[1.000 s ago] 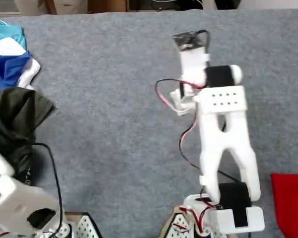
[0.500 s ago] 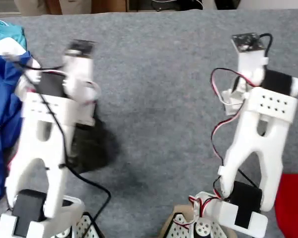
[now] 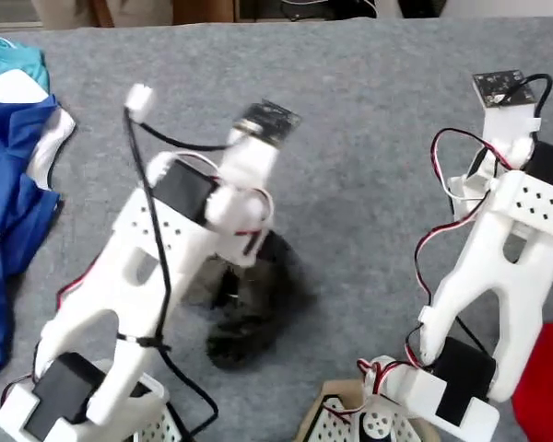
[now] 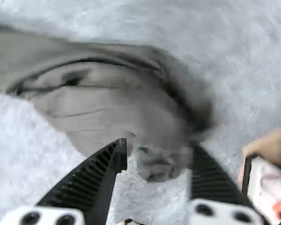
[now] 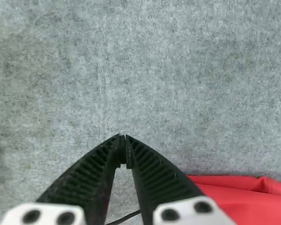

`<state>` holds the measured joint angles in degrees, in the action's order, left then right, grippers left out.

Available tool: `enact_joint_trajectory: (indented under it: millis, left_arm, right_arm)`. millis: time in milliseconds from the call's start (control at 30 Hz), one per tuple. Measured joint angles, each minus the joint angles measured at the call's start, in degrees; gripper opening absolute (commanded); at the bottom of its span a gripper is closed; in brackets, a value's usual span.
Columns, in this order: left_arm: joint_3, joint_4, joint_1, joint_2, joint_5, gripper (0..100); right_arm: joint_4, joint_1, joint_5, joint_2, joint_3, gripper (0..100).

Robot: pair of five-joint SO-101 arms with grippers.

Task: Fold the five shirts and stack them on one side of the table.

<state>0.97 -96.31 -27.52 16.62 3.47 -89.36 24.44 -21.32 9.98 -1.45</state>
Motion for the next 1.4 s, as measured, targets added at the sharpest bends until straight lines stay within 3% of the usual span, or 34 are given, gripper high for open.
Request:
enact_joint_trajectory:
  millis: [233, 333, 567, 733, 867, 1000, 1100, 1267, 1400]
  left_arm:
    - [0.00, 0.00, 18.64, 0.00, -3.25, 35]
    - [0.00, 0.00, 29.63, 0.00, -0.79, 36]
    - [4.40, 0.00, 55.21, 0.00, 8.70, 35]
    - [9.93, 0.00, 67.16, 0.00, 12.04, 35]
    - [14.77, 0.09, 66.81, 0.00, 12.22, 35]
    - [16.00, 0.09, 62.15, 0.00, 11.69, 35]
    - [16.44, 1.05, 58.64, 0.00, 9.93, 35]
    - [16.70, 4.40, 55.03, 0.00, 7.30, 35]
    - [16.70, 5.19, 54.59, 0.00, 7.03, 35]
  right_arm:
    - [-1.85, -8.00, 0.00, 0.00, 0.00, 0.9]
    - [-4.75, -16.70, 1.05, 0.00, 0.00, 0.9]
    - [-2.20, -40.88, 11.08, 0.00, -0.09, 1.0]
    - [2.73, -52.75, 16.70, -3.52, -0.09, 16.2]
    - [3.08, -54.68, 24.35, -12.40, -0.09, 28.7]
    - [0.53, -56.09, 29.19, -19.69, 1.23, 29.5]
    - [-0.18, -57.85, 29.80, -24.53, 4.57, 25.0]
    - [-0.35, -61.45, 30.15, -32.09, 10.64, 6.9]
    - [-2.37, -63.74, 30.24, -36.84, 13.27, 4.5]
